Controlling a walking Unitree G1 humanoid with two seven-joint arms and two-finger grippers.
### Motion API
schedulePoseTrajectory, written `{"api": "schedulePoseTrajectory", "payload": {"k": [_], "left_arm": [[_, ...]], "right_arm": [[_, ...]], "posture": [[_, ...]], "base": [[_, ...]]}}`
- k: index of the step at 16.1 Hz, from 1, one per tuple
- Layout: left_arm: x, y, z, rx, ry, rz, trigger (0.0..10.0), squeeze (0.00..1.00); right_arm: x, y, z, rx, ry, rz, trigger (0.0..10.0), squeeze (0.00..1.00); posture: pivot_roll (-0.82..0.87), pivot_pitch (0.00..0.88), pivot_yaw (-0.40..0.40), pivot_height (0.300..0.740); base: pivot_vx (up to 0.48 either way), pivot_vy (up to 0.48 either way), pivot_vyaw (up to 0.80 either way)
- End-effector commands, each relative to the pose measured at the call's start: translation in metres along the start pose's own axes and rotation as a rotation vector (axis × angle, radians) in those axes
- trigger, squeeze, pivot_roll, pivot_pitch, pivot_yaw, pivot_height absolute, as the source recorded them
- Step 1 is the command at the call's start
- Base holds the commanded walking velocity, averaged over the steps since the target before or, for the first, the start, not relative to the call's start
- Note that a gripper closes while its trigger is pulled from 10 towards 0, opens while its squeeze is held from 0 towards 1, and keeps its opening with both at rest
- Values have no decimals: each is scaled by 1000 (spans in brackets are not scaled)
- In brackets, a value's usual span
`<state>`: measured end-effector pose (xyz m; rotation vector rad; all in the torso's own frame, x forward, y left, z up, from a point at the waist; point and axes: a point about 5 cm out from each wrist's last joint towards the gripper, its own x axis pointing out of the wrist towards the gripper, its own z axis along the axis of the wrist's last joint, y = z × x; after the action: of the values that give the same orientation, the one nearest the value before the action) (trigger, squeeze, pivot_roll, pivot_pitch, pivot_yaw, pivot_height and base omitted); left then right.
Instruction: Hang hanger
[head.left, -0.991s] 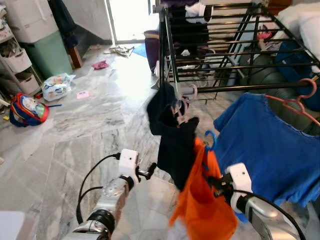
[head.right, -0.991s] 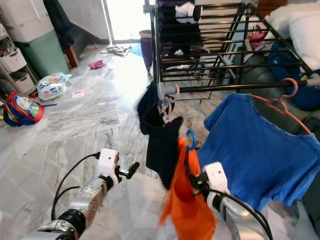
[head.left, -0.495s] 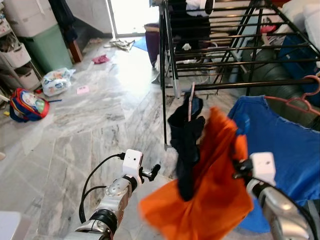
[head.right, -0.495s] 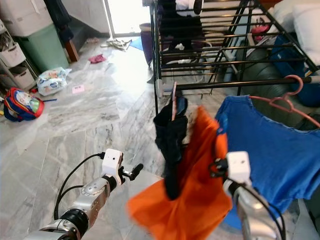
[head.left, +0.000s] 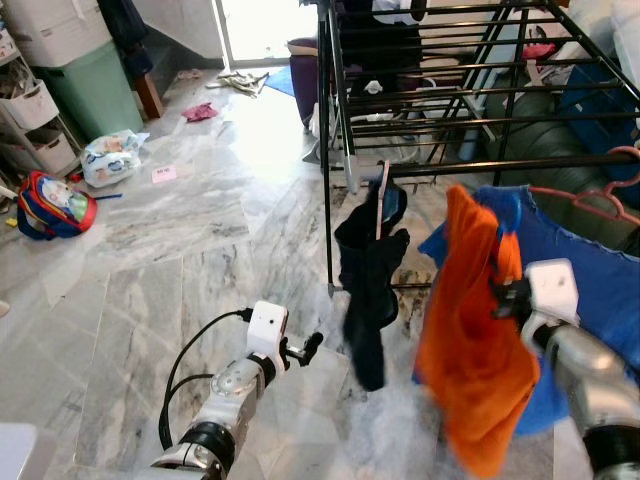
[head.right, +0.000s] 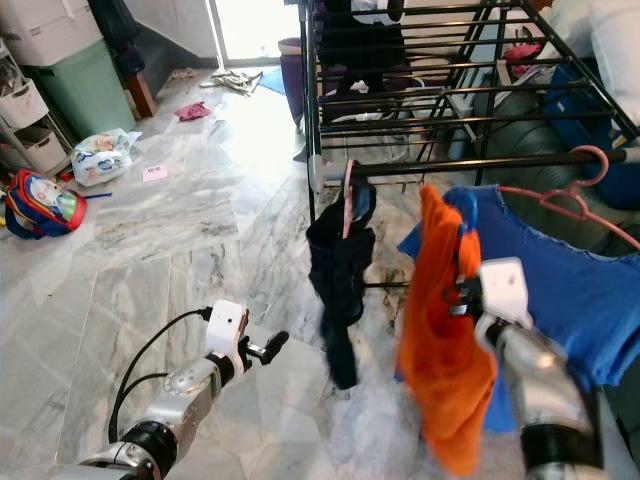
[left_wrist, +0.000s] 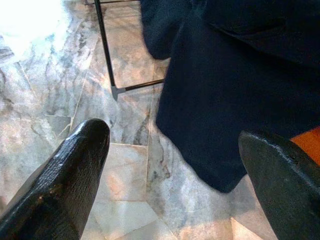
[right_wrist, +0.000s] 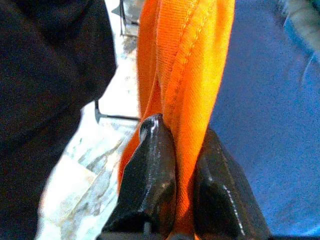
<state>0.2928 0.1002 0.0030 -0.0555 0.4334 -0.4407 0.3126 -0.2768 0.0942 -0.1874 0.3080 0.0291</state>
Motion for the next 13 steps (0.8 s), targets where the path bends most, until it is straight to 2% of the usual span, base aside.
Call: {"api": "schedulePoseTrajectory", "payload": {"k": [1,5,7,10,13], "left_arm": [[-1,2,0,14,-4,-2,10000,0],[-4,6,-1,13,-7,3,10000,0],[-4,7,0,17,-5,2,10000,0],[-3,7,1,24,-4,-4,10000,0],[-3,7,1,26,-2,-10,10000,0]], "right_arm": [[5,-7,18,-16,-52,-10,10000,0],[17,-16,49,-29,-101,-12,10000,0],[23,-18,58,-33,-91,-18,10000,0],[35,-10,73,7,-88,-1,10000,0],[42,-3,76,47,-50,-2,10000,0]], "posture": [[-93,88,59,740],[-75,94,63,740],[-74,94,68,740],[-69,96,74,740],[-57,94,73,740]], "base": [[0,0,0],[0,0,0],[0,0,0],[0,0,0],[0,0,0]]}}
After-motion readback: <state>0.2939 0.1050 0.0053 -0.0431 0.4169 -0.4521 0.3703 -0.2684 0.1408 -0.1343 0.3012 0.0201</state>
